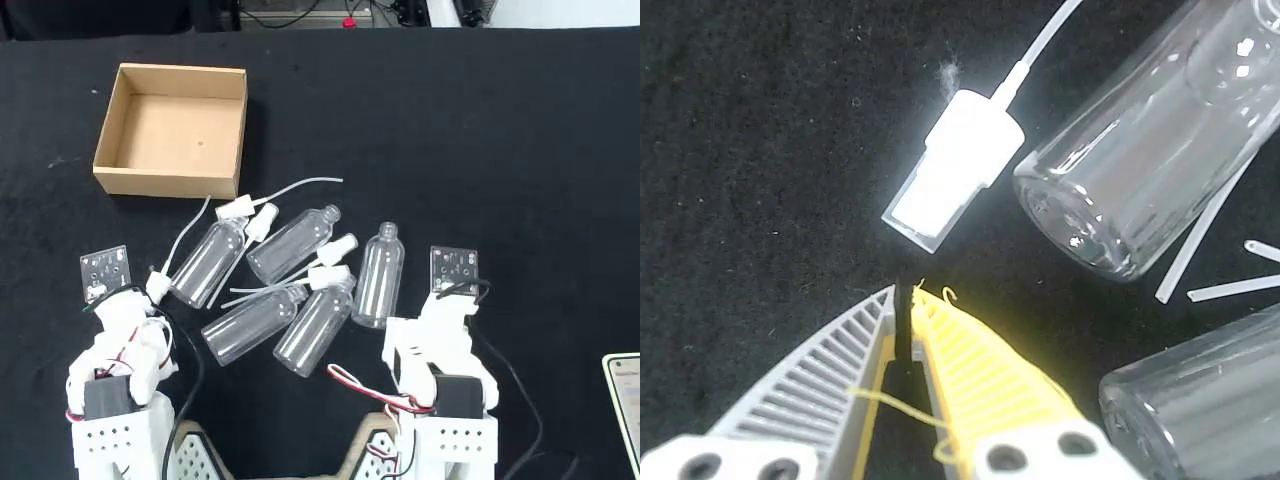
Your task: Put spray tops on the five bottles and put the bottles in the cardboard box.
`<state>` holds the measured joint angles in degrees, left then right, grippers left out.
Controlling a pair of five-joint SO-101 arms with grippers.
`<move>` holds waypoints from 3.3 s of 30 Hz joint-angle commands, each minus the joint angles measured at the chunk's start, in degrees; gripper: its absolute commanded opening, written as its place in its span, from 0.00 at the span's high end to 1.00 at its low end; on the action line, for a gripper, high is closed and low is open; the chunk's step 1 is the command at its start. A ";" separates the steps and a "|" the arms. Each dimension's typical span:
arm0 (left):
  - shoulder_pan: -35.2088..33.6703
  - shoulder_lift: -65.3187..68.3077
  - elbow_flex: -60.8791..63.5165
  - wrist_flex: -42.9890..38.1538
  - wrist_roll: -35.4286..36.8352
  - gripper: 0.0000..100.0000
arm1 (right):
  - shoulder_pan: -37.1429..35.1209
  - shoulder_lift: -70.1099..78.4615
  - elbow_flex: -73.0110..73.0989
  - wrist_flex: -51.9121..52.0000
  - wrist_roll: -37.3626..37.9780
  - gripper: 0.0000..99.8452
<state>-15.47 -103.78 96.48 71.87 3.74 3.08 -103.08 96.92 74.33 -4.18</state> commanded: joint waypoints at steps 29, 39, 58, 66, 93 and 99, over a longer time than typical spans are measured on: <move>-6.46 1.32 -31.34 -3.69 -30.33 0.82 | 6.68 -4.97 -30.37 -7.56 18.29 0.88; -4.62 35.78 -49.80 -1.32 -30.59 0.82 | 2.37 4.79 -49.10 -0.35 18.11 0.89; 18.86 85.71 -77.23 6.42 -30.33 0.82 | -6.95 17.71 -27.82 -14.24 10.46 0.88; 18.86 100.22 -84.09 4.66 -30.33 0.71 | -6.95 16.84 -26.95 -13.98 10.55 0.88; 17.98 113.85 -85.85 -2.99 -30.51 0.86 | -6.95 16.84 -25.89 -14.15 10.55 0.88; 16.04 112.26 -91.38 8.88 -30.59 0.88 | -6.95 16.84 -25.54 -14.24 10.64 0.88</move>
<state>2.64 11.21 11.65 73.27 -26.51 -3.34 -85.49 71.78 61.67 6.64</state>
